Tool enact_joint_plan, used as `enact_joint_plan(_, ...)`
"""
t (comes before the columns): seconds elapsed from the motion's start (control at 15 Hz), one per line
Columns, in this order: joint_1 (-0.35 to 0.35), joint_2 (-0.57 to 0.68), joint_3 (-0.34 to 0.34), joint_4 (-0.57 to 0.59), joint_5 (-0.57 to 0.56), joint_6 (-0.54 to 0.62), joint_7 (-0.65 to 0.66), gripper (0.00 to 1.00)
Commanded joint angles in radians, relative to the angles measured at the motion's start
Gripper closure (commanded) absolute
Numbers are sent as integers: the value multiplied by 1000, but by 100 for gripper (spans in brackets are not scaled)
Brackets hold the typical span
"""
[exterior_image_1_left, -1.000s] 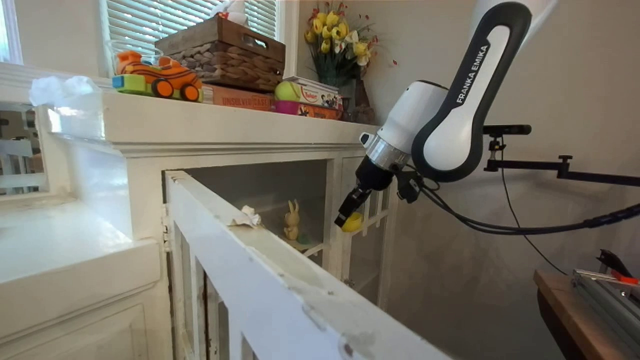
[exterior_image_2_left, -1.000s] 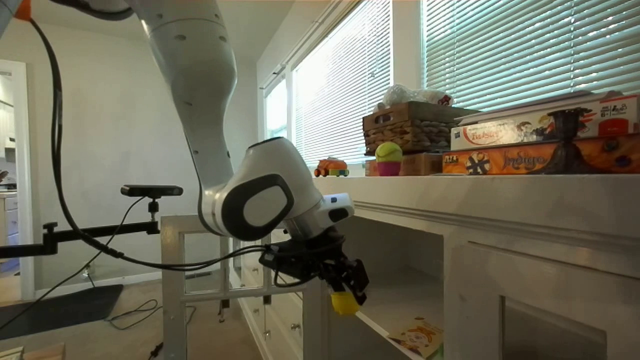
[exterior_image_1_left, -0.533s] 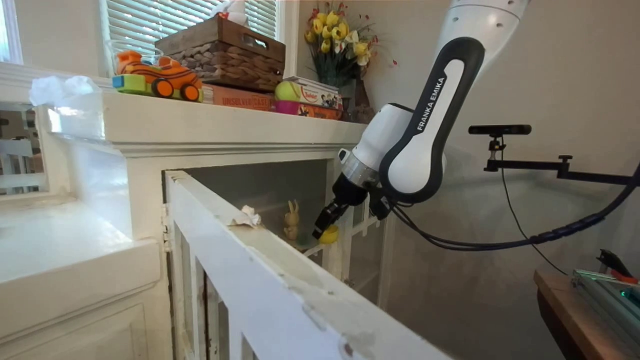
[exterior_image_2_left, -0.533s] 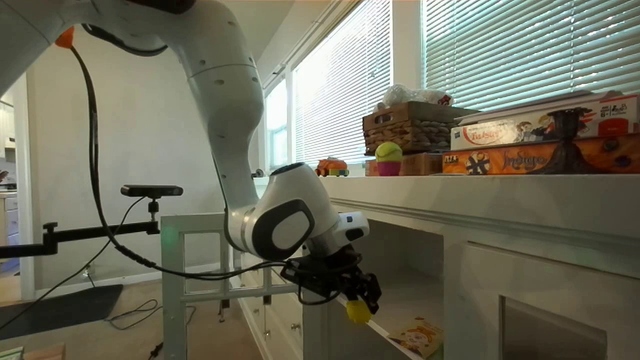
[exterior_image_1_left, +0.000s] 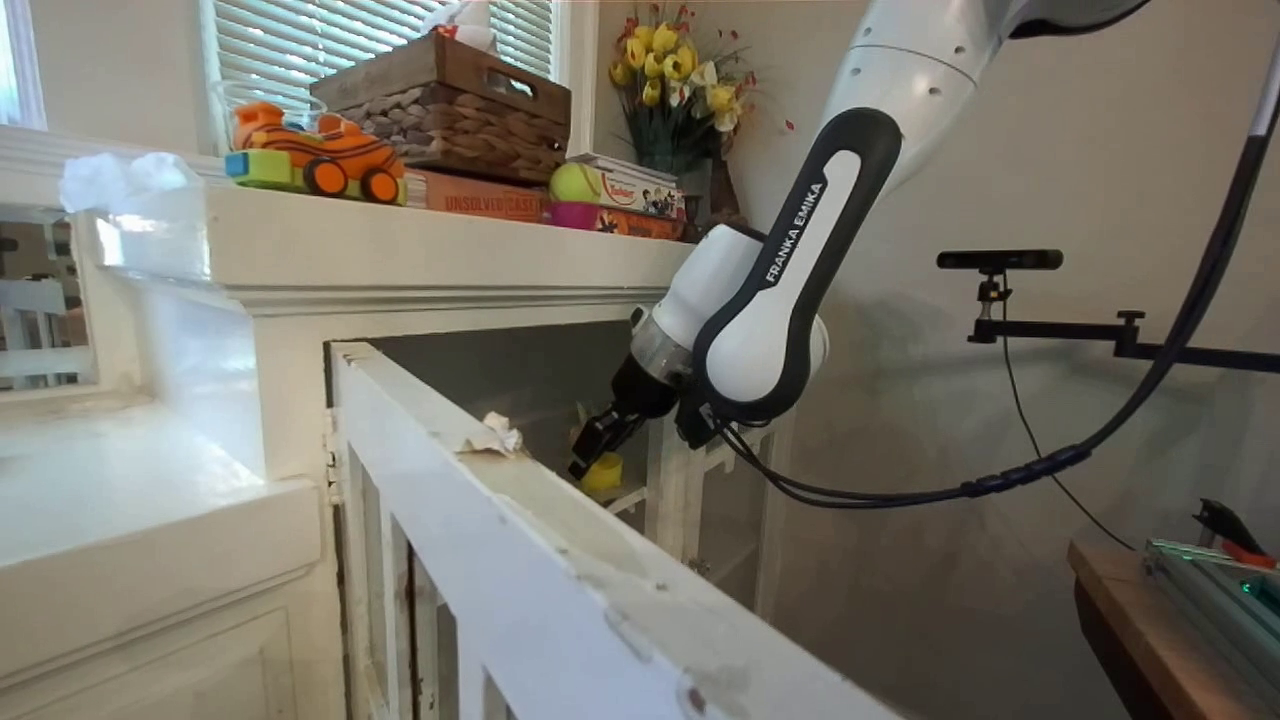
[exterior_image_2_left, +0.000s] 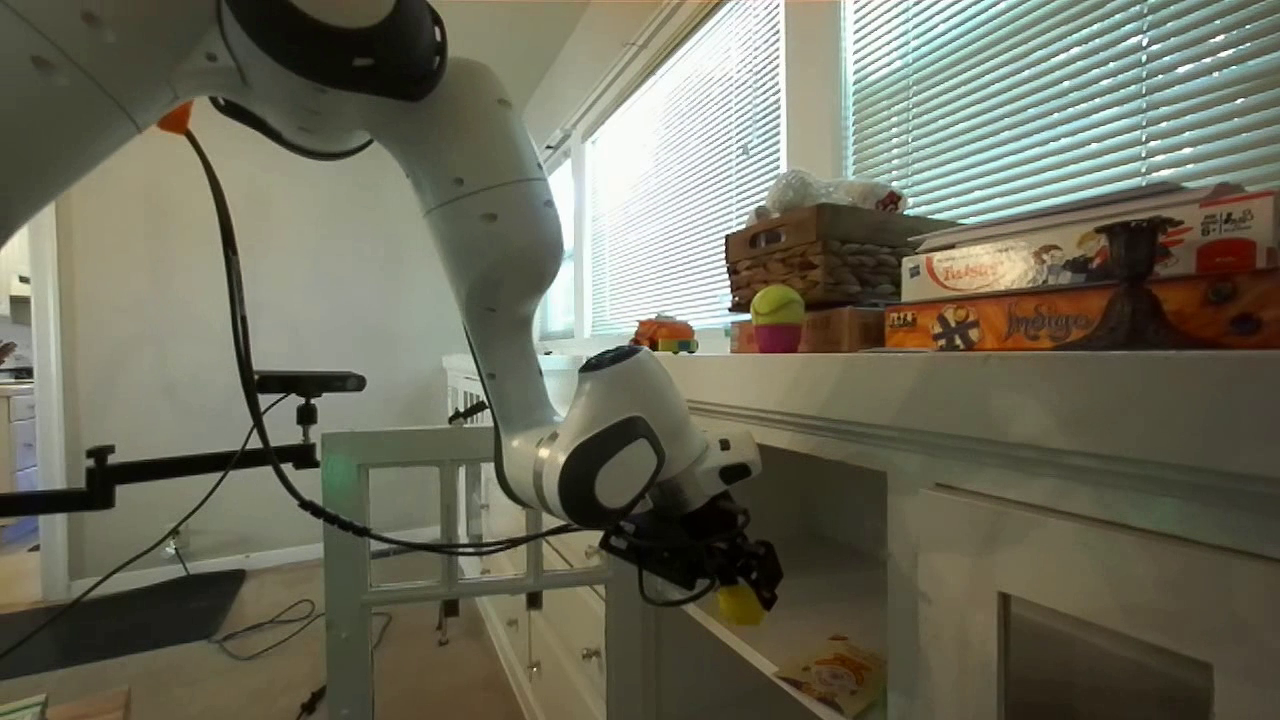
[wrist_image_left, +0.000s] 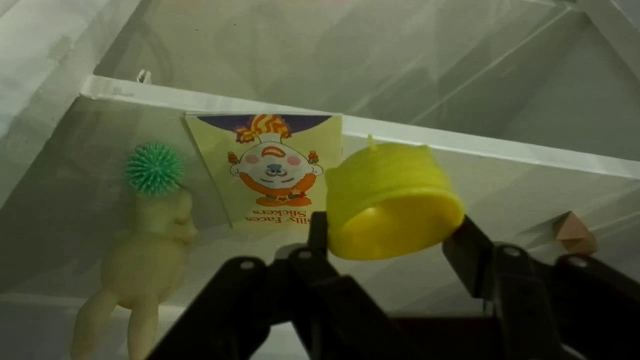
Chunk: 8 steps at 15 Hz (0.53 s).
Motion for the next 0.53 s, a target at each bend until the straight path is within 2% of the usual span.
enact_joint_plan(0.0,2,86,4,123,28,-37,4,65)
enact_joint_plan(0.47,9,188,-15,284,30,-124,5,65)
